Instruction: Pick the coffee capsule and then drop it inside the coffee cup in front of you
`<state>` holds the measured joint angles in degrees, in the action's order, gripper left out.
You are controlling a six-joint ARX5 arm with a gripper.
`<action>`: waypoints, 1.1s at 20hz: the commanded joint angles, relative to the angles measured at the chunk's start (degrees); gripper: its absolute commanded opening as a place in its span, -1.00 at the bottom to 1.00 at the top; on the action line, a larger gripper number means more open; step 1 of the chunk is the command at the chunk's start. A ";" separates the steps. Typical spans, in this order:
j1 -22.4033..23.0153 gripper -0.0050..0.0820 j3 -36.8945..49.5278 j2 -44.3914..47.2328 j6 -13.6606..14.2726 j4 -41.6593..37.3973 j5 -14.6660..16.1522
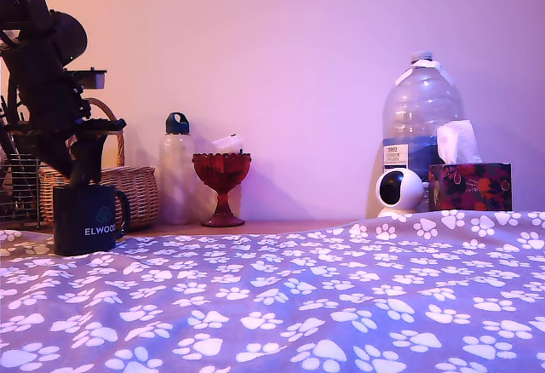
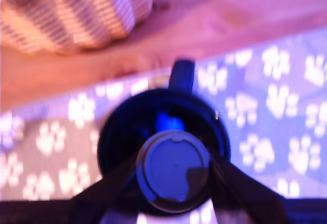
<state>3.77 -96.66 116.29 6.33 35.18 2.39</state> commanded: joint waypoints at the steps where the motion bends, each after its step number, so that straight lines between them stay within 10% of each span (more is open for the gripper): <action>1: 0.09 -0.51 -0.98 1.16 0.15 0.81 -0.46; 22: -0.11 -0.51 -0.98 1.16 0.11 -3.58 -0.31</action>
<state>3.73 -96.68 116.31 6.31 31.90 1.93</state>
